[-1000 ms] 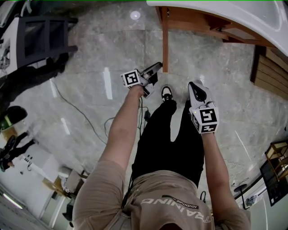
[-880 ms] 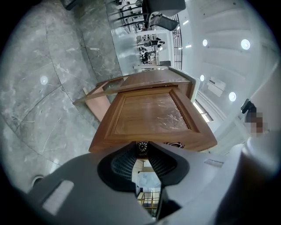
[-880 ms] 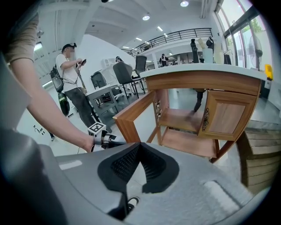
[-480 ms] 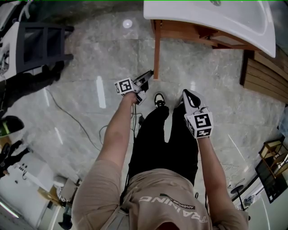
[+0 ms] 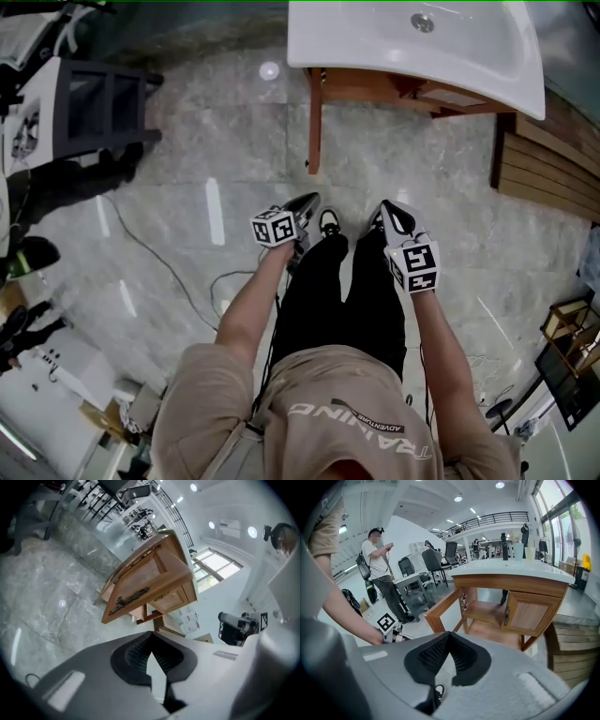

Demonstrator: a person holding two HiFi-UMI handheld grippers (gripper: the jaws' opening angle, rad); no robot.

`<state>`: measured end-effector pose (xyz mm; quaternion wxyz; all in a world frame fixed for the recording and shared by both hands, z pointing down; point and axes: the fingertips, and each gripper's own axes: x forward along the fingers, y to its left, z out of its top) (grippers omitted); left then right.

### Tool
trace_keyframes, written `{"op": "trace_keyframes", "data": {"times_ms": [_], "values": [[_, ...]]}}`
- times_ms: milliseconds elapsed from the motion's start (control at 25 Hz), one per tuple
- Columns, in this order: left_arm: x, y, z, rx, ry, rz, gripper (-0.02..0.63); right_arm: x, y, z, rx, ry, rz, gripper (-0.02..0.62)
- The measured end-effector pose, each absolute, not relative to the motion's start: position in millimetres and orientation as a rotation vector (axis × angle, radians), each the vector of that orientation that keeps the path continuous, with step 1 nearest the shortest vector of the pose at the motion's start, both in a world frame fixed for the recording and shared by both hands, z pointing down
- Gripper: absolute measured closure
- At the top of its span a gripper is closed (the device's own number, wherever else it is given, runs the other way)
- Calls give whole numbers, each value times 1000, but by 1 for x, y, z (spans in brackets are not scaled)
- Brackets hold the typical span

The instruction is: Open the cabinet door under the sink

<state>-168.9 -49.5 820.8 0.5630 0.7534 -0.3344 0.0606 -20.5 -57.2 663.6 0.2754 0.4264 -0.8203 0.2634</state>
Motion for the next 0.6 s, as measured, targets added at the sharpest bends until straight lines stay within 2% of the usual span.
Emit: {"op": "trace_keyframes", "data": {"times_ms": [600], "values": [[-39, -86, 607, 2266, -668, 199, 594, 34, -37, 590, 1177, -2322, 647, 594]]}}
